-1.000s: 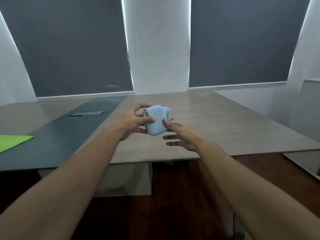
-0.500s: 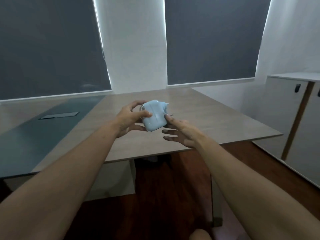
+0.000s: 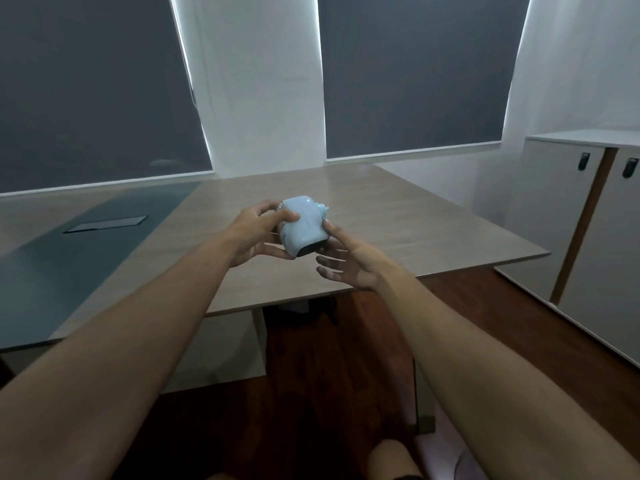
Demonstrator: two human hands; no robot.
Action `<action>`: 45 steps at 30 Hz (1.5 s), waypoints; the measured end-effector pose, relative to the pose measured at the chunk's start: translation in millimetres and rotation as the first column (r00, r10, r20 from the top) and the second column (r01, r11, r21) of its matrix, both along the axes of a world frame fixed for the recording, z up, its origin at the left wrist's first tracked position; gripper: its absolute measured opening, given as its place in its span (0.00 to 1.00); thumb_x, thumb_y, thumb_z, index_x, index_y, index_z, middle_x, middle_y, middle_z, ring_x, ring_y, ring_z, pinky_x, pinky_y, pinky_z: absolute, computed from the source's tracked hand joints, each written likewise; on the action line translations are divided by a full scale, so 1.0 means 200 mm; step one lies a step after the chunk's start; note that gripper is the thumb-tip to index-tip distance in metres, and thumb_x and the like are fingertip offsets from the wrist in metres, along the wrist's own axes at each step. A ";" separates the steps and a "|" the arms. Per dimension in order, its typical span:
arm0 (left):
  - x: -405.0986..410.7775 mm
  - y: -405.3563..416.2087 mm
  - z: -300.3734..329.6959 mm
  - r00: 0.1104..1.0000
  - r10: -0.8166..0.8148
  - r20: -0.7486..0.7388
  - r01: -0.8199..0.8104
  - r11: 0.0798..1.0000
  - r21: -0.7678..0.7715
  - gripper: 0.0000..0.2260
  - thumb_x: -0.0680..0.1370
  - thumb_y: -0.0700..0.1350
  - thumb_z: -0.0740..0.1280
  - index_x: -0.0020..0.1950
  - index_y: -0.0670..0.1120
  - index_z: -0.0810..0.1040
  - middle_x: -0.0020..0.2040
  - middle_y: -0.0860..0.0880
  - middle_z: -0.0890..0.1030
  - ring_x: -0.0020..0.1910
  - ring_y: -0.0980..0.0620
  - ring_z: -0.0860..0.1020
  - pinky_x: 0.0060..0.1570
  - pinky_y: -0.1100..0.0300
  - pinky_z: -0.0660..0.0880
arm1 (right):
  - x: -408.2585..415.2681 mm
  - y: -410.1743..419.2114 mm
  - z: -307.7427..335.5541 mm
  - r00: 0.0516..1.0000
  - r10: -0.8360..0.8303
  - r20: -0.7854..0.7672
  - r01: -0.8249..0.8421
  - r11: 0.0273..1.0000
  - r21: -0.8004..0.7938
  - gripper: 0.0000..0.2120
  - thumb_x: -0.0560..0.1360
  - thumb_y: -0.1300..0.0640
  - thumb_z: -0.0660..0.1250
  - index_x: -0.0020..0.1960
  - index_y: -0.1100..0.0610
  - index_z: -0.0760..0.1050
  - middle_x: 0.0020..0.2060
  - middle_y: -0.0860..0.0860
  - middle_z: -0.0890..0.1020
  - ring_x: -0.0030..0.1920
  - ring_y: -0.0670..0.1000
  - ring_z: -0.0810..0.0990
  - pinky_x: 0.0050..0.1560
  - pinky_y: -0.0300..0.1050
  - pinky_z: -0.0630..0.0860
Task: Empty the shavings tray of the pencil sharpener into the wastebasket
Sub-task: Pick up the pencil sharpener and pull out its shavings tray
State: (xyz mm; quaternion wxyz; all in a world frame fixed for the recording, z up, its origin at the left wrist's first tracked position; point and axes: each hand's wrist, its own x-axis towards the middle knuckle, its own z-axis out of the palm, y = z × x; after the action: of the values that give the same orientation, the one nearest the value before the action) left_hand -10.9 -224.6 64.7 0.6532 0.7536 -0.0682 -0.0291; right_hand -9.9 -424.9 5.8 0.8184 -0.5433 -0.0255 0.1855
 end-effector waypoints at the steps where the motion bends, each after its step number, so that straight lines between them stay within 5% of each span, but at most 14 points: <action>1: 0.01 0.00 0.00 1.000 0.008 -0.008 -0.008 1.000 -0.004 0.23 0.71 0.47 0.75 0.64 0.44 0.76 0.59 0.37 0.79 0.52 0.34 0.83 0.41 0.44 0.82 | 0.01 0.01 0.01 0.999 -0.008 -0.036 0.009 1.000 0.016 0.23 0.68 0.43 0.76 0.50 0.61 0.80 0.48 0.54 0.80 0.49 0.53 0.80 0.47 0.48 0.81; 10: 0.07 -0.01 -0.04 0.997 0.042 -0.062 -0.045 0.998 -0.049 0.22 0.73 0.48 0.73 0.64 0.41 0.76 0.56 0.36 0.80 0.45 0.38 0.85 0.40 0.46 0.82 | 0.06 0.06 0.04 0.978 -0.045 -0.202 0.066 0.992 0.103 0.29 0.65 0.46 0.79 0.55 0.66 0.78 0.45 0.57 0.78 0.43 0.52 0.79 0.50 0.48 0.80; 24: 0.07 0.10 0.03 0.999 -0.031 0.043 0.031 1.000 -0.003 0.19 0.70 0.41 0.75 0.60 0.51 0.80 0.56 0.40 0.81 0.50 0.38 0.83 0.43 0.44 0.82 | 0.10 -0.02 -0.02 0.974 -0.227 -0.020 0.217 0.896 0.387 0.11 0.71 0.56 0.75 0.51 0.60 0.81 0.44 0.56 0.85 0.42 0.52 0.83 0.44 0.43 0.81; 36: 0.12 0.00 -0.18 0.976 0.172 0.131 -0.185 0.978 0.099 0.27 0.68 0.36 0.76 0.63 0.53 0.77 0.54 0.40 0.80 0.47 0.47 0.80 0.39 0.49 0.84 | 0.15 -0.30 -0.17 0.916 -0.366 0.162 0.356 0.930 0.088 0.19 0.70 0.62 0.76 0.57 0.70 0.80 0.44 0.61 0.84 0.43 0.57 0.83 0.55 0.51 0.82; 42: 0.18 -0.07 -0.34 0.961 0.244 0.127 -0.266 0.942 0.205 0.29 0.64 0.40 0.78 0.64 0.53 0.77 0.55 0.41 0.80 0.52 0.43 0.80 0.43 0.45 0.83 | 0.12 -0.40 -0.21 0.883 -0.415 0.221 0.432 0.901 -0.038 0.19 0.68 0.66 0.76 0.56 0.73 0.79 0.47 0.65 0.82 0.46 0.61 0.83 0.51 0.53 0.83; 45: 0.19 -0.13 -0.38 0.957 0.243 0.160 -0.279 0.921 0.271 0.30 0.62 0.42 0.79 0.63 0.53 0.77 0.57 0.42 0.81 0.50 0.45 0.79 0.44 0.51 0.81 | 0.12 -0.46 -0.21 0.872 -0.416 0.259 0.458 0.879 -0.131 0.21 0.67 0.67 0.77 0.56 0.75 0.77 0.51 0.67 0.82 0.47 0.62 0.85 0.47 0.52 0.84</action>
State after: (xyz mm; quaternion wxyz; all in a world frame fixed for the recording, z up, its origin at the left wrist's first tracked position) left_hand 27.9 -250.4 -12.1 0.5280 0.8439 -0.0022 0.0953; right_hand 13.7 -516.4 -37.1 0.7760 -0.6268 0.0246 -0.0657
